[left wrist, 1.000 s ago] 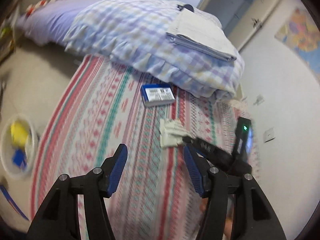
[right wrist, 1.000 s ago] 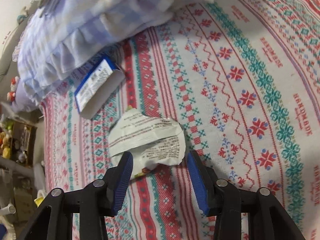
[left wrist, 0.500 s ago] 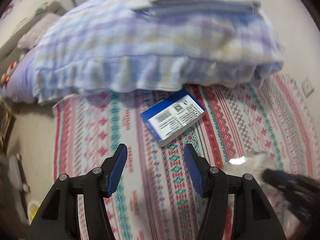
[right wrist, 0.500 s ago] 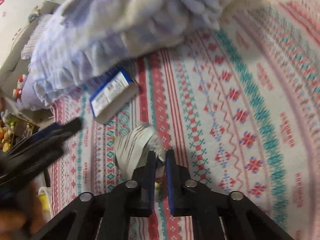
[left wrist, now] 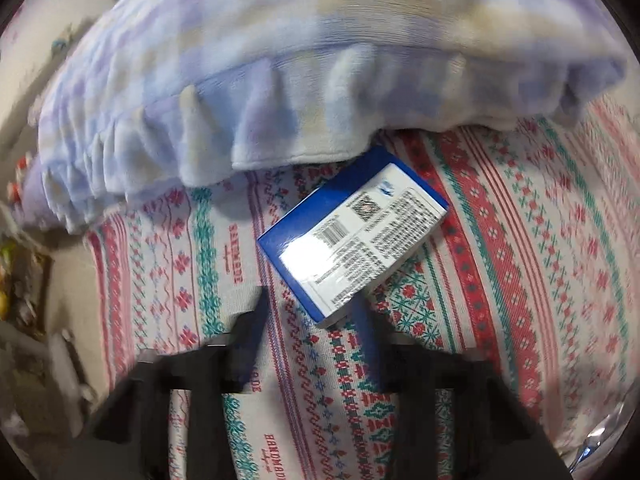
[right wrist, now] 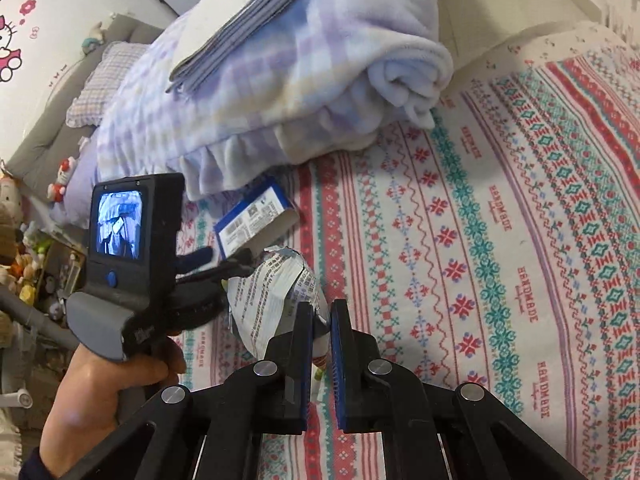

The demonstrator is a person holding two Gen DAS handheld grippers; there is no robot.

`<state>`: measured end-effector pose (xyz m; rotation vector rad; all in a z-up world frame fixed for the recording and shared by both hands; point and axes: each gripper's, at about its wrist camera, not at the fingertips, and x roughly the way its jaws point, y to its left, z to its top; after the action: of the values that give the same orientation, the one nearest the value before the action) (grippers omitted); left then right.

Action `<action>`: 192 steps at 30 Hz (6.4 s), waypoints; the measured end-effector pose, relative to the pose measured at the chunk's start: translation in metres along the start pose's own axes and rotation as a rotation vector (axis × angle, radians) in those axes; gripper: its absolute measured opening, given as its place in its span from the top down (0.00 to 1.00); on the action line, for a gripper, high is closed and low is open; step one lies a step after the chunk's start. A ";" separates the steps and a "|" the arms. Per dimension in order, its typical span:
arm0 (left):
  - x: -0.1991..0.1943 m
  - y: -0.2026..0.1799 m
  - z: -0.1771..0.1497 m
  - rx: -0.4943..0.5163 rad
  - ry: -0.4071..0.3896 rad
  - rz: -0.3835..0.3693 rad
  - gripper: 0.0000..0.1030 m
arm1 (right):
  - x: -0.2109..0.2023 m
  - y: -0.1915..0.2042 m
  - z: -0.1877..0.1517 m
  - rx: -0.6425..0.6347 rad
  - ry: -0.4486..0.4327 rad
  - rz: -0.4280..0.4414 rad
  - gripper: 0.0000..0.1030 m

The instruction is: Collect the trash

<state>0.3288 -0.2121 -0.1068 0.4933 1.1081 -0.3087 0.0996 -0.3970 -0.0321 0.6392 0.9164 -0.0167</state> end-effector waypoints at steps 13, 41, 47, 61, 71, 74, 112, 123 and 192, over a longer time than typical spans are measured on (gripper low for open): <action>-0.034 0.077 -0.040 -0.260 -0.047 -0.124 0.99 | -0.024 0.004 -0.005 0.000 -0.036 0.027 0.93; -0.182 0.266 -0.296 -0.649 -0.168 -0.148 0.99 | -0.024 0.121 -0.060 -0.189 -0.048 0.087 0.93; -0.154 0.308 -0.339 -0.766 -0.117 -0.170 0.99 | -0.005 0.158 -0.079 -0.256 -0.015 0.071 0.93; -0.121 0.332 -0.366 -0.856 -0.057 -0.265 0.99 | 0.060 0.250 -0.134 -0.385 0.117 0.159 0.93; -0.125 0.359 -0.379 -0.961 -0.107 -0.308 0.99 | 0.124 0.289 -0.162 -0.269 0.191 0.280 0.93; -0.125 0.365 -0.382 -0.972 -0.115 -0.316 0.99 | 0.138 0.297 -0.170 -0.230 0.195 0.321 0.93; -0.074 0.332 -0.370 -0.757 0.047 -0.107 0.44 | 0.106 0.264 -0.175 -0.241 0.185 0.308 0.64; -0.110 0.332 -0.385 -0.817 -0.002 -0.058 0.44 | 0.053 0.238 -0.181 -0.283 0.151 0.307 0.64; -0.310 0.116 -0.430 -0.705 -0.214 0.216 0.14 | -0.079 0.205 -0.272 -0.747 -0.033 0.279 0.16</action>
<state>-0.0797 0.1105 0.0471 -0.0517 0.8725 0.2191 -0.0920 -0.1080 0.0117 0.0624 0.7215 0.5400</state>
